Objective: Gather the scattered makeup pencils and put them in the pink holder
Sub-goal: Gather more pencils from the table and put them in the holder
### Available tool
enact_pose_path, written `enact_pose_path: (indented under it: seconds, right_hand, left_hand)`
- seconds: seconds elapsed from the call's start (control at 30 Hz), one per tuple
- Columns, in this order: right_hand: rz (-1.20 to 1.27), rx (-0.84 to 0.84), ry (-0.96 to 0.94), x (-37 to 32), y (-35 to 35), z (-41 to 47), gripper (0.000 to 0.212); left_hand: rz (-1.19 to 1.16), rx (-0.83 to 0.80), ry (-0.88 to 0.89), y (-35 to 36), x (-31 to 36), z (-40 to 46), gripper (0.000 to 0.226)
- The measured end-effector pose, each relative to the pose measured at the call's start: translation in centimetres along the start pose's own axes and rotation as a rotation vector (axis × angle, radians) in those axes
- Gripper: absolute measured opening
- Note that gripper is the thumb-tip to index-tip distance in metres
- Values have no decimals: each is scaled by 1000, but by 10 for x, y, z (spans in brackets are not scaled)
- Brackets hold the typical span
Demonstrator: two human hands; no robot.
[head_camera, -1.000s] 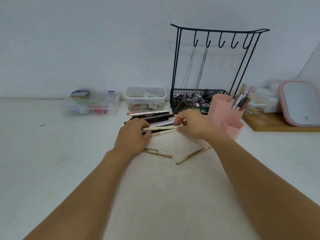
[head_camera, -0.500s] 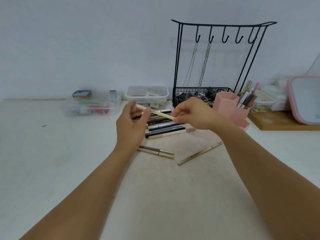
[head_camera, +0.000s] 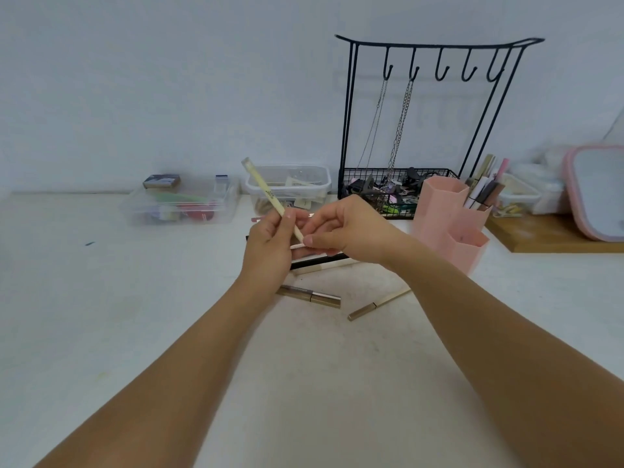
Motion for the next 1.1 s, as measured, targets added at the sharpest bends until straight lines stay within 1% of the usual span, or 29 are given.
enact_pose_path:
  seconds: [0.07, 0.13, 0.2, 0.23, 0.33, 0.4, 0.5, 0.6, 0.7, 0.77, 0.83, 0.9, 1.0, 1.03, 1.1]
  right_hand:
    - [-237, 23, -17, -1, -9, 0, 12]
    - [-471, -5, 28, 2, -20, -2, 11]
    - [-640, -71, 100, 11, -29, -4, 14]
    - [-686, -84, 128, 16, -33, -5, 14]
    - [-750, -100, 167, 23, -33, -4, 14]
    - [-774, -125, 177, 26, -30, -2, 15]
    - [-784, -116, 185, 29, -30, -1, 15]
    - [-798, -102, 187, 31, -27, 0, 18]
    - [-799, -121, 177, 31, -25, -2, 16]
    - [-765, -133, 163, 28, -32, -2, 12]
    - [-656, -99, 151, 21, -46, -4, 8]
    - [-437, -45, 132, 13, -56, -7, 8]
    - [2, -31, 124, 1, -45, -11, 12]
    - [105, -39, 122, -2, -36, -10, 15]
    - [230, -38, 102, -5, -18, -8, 17]
  left_hand:
    - [-23, 43, -24, -6, -1, 3, 29]
    - [-28, 79, -69, -11, -5, 7, 29]
    - [-46, 102, -101, -15, -9, 10, 29]
    - [-68, 109, -114, -17, -10, 11, 30]
    - [-103, 126, -162, -17, -8, 12, 43]
    - [-101, 120, -172, -16, -8, 12, 47]
    - [-67, 87, -129, -17, -8, 12, 44]
    - [24, 106, -82, -20, -10, 14, 39]
    - [43, 124, -52, -22, -9, 16, 30]
    - [12, 146, -56, -24, -7, 16, 29]
    - [-40, 163, -88, -24, -8, 16, 29]
    - [-95, 139, -136, -19, -8, 14, 28]
    - [-213, 22, -190, -5, -6, 7, 27]
    - [-248, -16, -202, -1, -5, 5, 27]
    - [-273, -83, -218, 6, -2, 0, 28]
Point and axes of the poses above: each hand's wrist, its own z-axis towards the middle knuckle, its own y-axis out of the palm, x = y × z, the point moved 6 cm from there along z, towards the middle knuckle, and after that the axes turned 5 degrees about y, right-handed, at the moved point
